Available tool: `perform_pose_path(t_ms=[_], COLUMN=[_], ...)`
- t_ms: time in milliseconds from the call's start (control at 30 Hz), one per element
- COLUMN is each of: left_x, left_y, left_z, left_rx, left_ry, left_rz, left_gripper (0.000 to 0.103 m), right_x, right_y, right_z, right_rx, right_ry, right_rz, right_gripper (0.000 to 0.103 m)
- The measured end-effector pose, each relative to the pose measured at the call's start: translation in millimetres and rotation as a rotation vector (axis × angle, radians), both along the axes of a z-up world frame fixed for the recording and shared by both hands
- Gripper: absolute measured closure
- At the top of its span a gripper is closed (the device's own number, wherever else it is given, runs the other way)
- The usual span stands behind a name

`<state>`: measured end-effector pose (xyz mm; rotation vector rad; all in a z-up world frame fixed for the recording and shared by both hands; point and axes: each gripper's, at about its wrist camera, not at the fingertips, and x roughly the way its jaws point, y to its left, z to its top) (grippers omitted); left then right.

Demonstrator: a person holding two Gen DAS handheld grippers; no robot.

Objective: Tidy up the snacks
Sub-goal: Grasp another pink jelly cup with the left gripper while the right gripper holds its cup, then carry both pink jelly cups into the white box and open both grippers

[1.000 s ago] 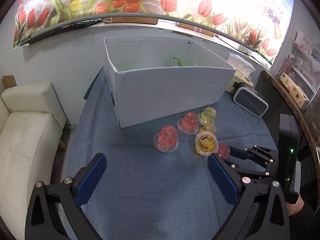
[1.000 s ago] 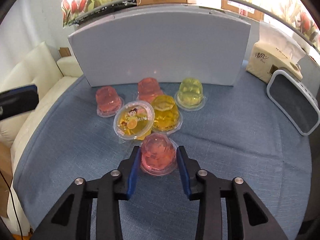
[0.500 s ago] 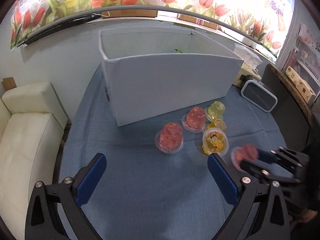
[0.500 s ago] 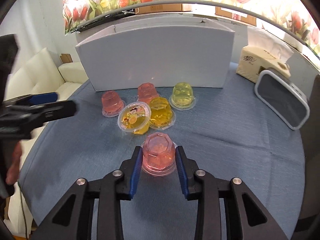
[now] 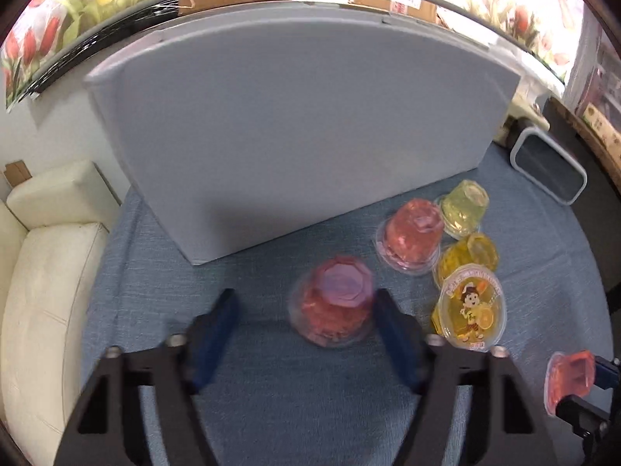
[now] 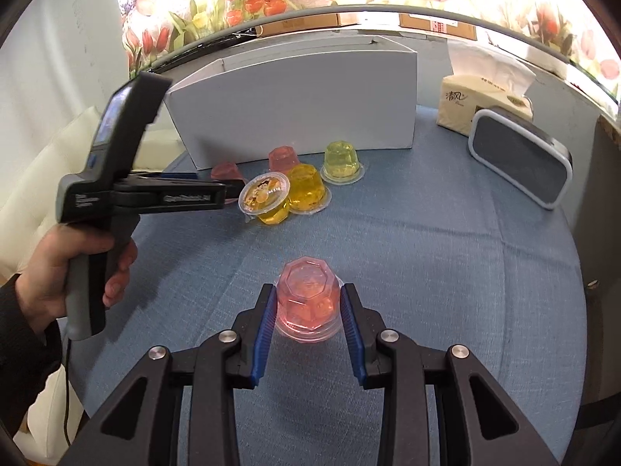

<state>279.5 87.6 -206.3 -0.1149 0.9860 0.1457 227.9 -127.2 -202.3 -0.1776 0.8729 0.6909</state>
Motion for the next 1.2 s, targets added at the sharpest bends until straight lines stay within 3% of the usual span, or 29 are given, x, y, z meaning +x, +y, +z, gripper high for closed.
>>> perform_pose_path(t_ms=[100,367,500,633,900,1200], left_x=[2,-5,-28,-44,-57,12], left_y=[-3,3,0,-1,6,30], left_z=[2,9,25,49,127,190], left_rx=[-0.005,-0.041,-0.049,-0.055,-0.068,-0.052], left_ry=[-0.005,-0.003,-0.035,-0.075,-0.181,-0.244], left_rz=[-0.005,0.001,-0.018,-0.028,-0.066,-0.049], left_gripper=[0.056,0.056,0.056,0.056,0.056,0.056], right_x=[-1,-1,-1,2,24,102], right_y=[0,0,2,5,26,69], right_z=[0,5,13,28,84,147], right_rx=[-0.002,0.018,0.029,0.046,0.085,0.134], right_ry=[-0.003,-0.008,-0.015,-0.033,-0.123,-0.149], right_rz=[0.004,0.001,0.005,0.007,0.032,0.024], right_gripper=[0.067,0.067,0.067,0.067,0.067,0.067])
